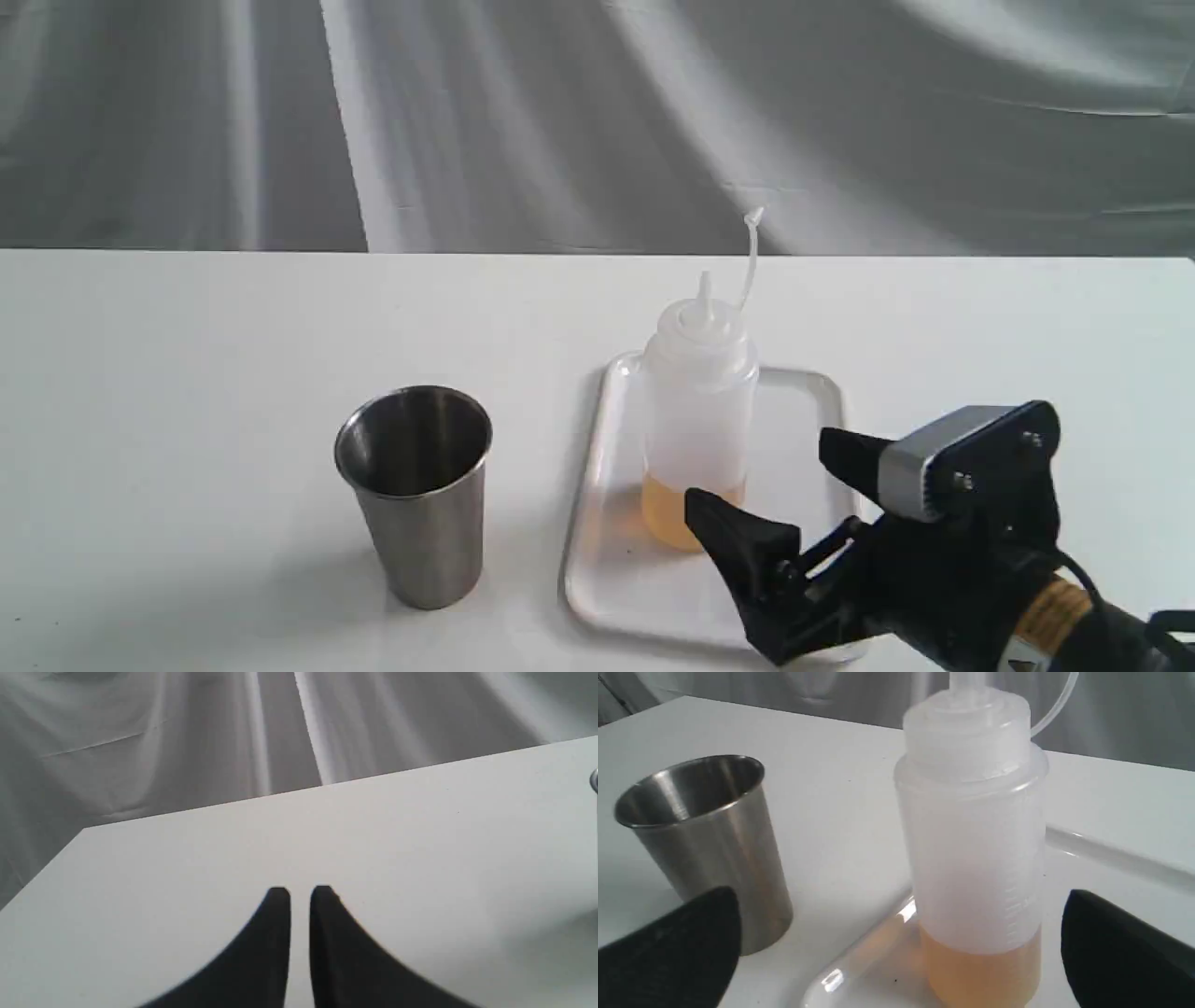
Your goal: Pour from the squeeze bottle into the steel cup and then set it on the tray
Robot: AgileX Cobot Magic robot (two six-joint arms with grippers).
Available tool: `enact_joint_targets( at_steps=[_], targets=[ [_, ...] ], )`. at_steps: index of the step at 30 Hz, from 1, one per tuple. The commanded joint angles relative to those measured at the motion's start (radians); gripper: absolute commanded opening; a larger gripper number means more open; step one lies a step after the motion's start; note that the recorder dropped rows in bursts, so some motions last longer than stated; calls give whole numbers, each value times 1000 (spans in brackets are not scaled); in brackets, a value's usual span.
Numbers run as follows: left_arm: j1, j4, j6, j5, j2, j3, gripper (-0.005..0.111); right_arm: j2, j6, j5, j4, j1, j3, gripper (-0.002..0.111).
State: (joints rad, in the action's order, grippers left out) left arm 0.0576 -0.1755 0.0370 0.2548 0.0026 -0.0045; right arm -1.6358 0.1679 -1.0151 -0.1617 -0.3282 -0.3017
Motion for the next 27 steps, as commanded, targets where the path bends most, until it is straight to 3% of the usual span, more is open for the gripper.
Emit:
enact_joint_targets(
  at_steps=[1,8,16,19,22,27],
  targets=[
    [2,0,-6,-12,-3,4,8,106,30,27,-15,3,49,92],
    [2,0,-6,-12,-3,4,8,314,138,57,-30,3,130,92],
    [2,0,-6,-12,-3,4,8,472,208,65,-204,1,153,91],
    [2,0,-6,-12,-3,4,8,509,241,81,-237,1,153,85],
    [2,0,-6,-12,-3,4,8,542,241,116,-257,1,153,62],
    [2,0,-6,-12,-3,4,8,584,241,186,-257,1,160,8]
  ],
)
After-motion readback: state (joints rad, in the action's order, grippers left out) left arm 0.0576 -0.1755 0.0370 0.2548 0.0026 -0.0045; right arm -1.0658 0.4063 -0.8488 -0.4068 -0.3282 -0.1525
